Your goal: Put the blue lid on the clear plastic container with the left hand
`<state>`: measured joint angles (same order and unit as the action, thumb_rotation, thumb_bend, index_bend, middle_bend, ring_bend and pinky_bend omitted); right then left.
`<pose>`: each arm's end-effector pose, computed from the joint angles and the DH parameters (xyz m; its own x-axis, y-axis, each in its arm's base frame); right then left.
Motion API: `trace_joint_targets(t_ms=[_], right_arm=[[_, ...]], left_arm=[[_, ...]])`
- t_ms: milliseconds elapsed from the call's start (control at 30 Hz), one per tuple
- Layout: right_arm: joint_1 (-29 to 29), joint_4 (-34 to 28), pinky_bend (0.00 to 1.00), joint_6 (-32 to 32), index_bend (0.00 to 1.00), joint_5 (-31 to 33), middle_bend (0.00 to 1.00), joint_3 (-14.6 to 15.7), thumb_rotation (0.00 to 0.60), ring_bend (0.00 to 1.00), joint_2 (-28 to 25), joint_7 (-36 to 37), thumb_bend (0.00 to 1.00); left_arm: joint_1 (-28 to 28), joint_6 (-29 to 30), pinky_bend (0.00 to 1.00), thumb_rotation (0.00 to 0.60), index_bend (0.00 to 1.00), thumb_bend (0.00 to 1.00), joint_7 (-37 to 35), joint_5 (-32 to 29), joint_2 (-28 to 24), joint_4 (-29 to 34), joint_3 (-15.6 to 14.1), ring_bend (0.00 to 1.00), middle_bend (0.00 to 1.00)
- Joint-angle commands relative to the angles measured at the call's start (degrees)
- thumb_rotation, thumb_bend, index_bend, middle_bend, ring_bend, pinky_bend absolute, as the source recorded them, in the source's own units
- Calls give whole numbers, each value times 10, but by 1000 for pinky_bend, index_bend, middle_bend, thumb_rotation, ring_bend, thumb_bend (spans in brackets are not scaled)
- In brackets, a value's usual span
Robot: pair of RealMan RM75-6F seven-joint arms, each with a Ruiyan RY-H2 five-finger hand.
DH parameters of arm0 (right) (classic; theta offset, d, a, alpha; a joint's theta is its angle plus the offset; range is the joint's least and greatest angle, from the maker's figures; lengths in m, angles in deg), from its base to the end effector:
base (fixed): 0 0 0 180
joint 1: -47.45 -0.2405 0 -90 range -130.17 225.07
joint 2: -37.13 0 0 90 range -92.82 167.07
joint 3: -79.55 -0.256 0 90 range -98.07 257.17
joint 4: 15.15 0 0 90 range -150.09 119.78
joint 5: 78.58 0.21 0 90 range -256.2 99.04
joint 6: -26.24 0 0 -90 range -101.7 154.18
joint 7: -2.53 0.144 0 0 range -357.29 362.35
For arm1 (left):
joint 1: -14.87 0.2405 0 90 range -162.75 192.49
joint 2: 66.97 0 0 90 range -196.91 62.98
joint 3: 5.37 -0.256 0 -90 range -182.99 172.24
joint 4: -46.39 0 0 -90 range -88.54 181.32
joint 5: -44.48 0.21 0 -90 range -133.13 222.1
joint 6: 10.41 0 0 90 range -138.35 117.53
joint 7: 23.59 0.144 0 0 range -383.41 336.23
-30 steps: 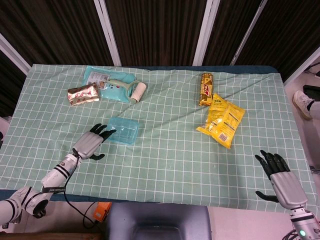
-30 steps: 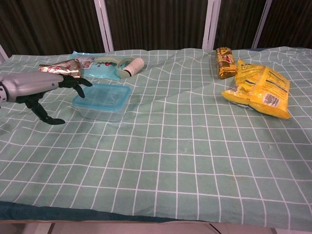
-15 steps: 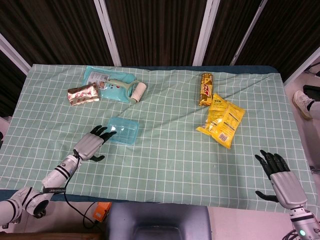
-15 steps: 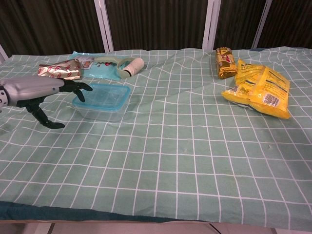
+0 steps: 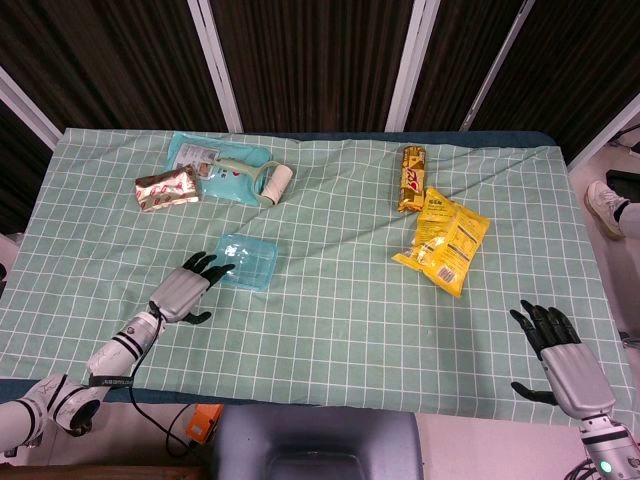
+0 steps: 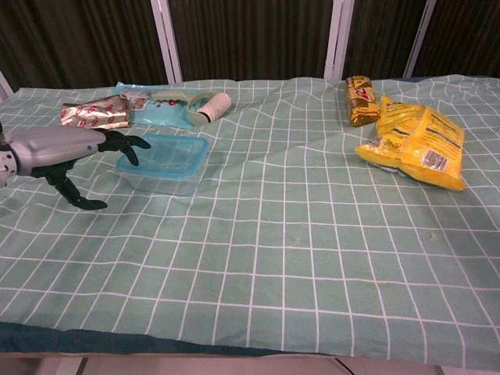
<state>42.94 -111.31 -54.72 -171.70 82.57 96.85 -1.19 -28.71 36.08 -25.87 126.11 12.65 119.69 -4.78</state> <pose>-0.3015 -0.1538 0.1479 0.4796 -0.1677 0.8613 -0.8768 -0.1315 0.4626 -0.2207 0.3568 0.0194 0.6099 0.3407 0.7155 0.7656 -0.4867 -0.4208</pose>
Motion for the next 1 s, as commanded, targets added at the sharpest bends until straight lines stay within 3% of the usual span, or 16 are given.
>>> trace_joint_targets(t_ms=[33, 667, 767, 867, 1000], right_arm=[[0, 0, 0, -1, 0, -1, 0, 0, 600, 0, 0, 1, 201], [-1, 0, 0, 2, 0, 1, 0, -1, 600, 0, 0, -2, 201], [0, -1, 0, 2, 0, 1, 0, 0, 600, 0, -1, -1, 201], [1, 0, 0, -1, 0, -1, 0, 0, 600, 0, -1, 1, 201], [1, 1, 0, -1, 0, -3, 0, 1, 600, 0, -1, -1, 201]], left_arm=[[0, -1, 0, 600, 0, 240, 1, 1, 2, 0, -1, 0, 219], [0, -11, 0, 600, 0, 241, 1, 2, 12, -15, -4, 0, 221], [4, 17, 0, 600, 0, 242, 2, 8, 7, -8, 7, 0, 191], [16, 79, 0, 600, 0, 247, 0, 23, -6, 11, 25, 0, 23], [40, 161, 0, 600, 0, 252, 2, 47, -36, 53, 38, 0, 0]])
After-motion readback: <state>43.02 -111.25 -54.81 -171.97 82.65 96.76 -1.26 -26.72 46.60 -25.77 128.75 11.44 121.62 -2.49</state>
